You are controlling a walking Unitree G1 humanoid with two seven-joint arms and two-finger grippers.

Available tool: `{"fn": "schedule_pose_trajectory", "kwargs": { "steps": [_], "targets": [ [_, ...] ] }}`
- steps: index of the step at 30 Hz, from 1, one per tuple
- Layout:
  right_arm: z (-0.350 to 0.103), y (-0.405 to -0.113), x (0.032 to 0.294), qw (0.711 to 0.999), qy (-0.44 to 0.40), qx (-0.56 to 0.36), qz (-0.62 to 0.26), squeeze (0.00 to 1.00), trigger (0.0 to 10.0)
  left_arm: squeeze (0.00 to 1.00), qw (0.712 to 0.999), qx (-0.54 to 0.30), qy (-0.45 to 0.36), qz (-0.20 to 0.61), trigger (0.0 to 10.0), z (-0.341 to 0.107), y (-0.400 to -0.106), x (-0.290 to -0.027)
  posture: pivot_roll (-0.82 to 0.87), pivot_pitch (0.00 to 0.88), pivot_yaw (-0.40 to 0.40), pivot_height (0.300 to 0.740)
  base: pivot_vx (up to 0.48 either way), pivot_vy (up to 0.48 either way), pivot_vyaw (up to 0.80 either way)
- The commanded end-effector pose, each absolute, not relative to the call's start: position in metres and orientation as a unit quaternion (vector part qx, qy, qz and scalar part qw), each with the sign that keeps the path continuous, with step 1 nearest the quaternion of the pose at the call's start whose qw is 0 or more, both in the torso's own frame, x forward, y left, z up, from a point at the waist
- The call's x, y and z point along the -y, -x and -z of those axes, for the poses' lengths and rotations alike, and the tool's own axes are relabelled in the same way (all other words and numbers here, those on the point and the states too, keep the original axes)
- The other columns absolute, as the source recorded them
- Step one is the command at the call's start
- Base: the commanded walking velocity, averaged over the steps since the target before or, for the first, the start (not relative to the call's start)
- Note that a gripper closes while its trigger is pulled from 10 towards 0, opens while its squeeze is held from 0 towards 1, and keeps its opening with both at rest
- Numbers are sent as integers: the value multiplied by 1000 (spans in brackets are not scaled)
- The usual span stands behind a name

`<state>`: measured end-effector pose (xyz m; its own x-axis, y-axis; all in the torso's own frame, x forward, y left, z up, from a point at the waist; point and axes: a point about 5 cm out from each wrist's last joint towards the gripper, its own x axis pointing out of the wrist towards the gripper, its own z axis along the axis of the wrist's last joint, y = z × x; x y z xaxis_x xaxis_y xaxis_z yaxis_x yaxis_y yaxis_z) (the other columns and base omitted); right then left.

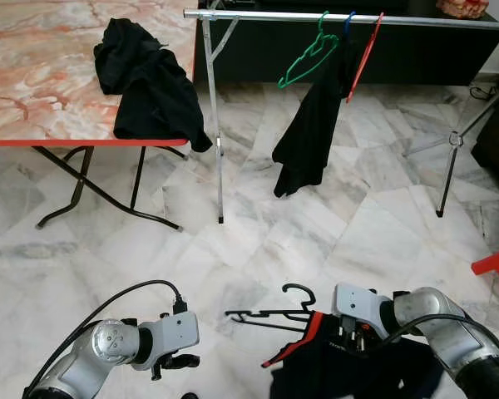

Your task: Hang hanger

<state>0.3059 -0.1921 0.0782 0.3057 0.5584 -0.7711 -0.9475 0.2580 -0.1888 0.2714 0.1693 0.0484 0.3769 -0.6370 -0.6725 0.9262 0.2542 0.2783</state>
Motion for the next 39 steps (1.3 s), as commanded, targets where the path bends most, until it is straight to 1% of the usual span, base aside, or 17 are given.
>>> {"fn": "schedule_pose_trajectory", "kwargs": {
  "steps": [1,2,3,4,6,8,9,12,16,22,23,24,25,27,28,33,39],
  "targets": [
    [-73,-307,185,738,331,-291,-511,0,10000,0,765,-208,-306,528,10000,-54,-273,-157,12,218,-86,740,0,0,0],
    [-72,-312,178,749,323,-276,-509,0,10000,0,774,-197,-287,529,10000,-57,-277,-150,17,216,-87,740,0,0,0],
    [-72,-312,178,749,323,-276,-509,0,10000,0,774,-197,-287,529,10000,-57,-277,-150,17,216,-87,740,0,0,0],
    [-75,-313,168,756,295,-250,-528,0,10000,0,784,-184,-284,521,10000,-59,-282,-144,17,216,-87,740,0,0,0],
    [-78,-313,161,756,275,-236,-545,0,10000,0,785,-183,-283,519,10000,-59,-284,-142,23,210,-88,740,0,0,0],
    [-79,-312,158,750,273,-233,-556,0,10000,0,787,-184,-279,519,10000,-59,-285,-140,22,208,-88,740,0,0,0],
    [-78,-310,154,733,272,-228,-580,0,10000,0,787,-189,-275,520,10000,-59,-286,-138,22,204,-91,740,0,0,0],
    [-76,-304,151,709,257,-233,-613,0,10000,0,792,-180,-281,510,10000,-62,-292,-131,27,200,-95,740,0,0,0],
    [-72,-305,153,703,268,-242,-613,0,10000,0,799,-170,-279,505,10000,-69,-297,-127,27,200,-97,740,0,0,0],
    [-64,-302,164,696,281,-262,-607,0,10000,0,786,-168,-286,521,10000,-83,-295,-134,24,194,-101,740,0,0,0],
    [-61,-300,168,694,281,-270,-605,0,10000,0,772,-188,-292,533,10000,-84,-290,-143,23,193,-99,740,0,0,0],
    [-61,-300,168,694,281,-270,-605,0,10000,0,772,-188,-292,533,10000,-84,-290,-143,23,193,-99,740,0,0,0],
    [-60,-299,170,693,280,-274,-605,0,10000,0,755,-212,-303,542,10000,-82,-283,-151,25,191,-99,740,0,0,0],
    [-59,-298,171,690,278,-277,-608,0,10000,0,738,-236,-313,549,10000,-78,-277,-160,24,186,-99,740,0,0,0],
    [-59,-298,172,689,277,-277,-609,0,10000,0,738,-238,-312,549,10000,-78,-276,-161,24,186,-99,740,0,0,0],
    [-58,-297,171,680,276,-276,-620,0,10000,0,757,-223,-281,546,10000,-83,-277,-157,27,176,-104,740,0,0,0],
    [-61,-301,163,685,268,-262,-625,0,10000,0,751,-224,-271,559,10000,-85,-273,-149,32,173,-107,740,0,0,0]
  ]
}}
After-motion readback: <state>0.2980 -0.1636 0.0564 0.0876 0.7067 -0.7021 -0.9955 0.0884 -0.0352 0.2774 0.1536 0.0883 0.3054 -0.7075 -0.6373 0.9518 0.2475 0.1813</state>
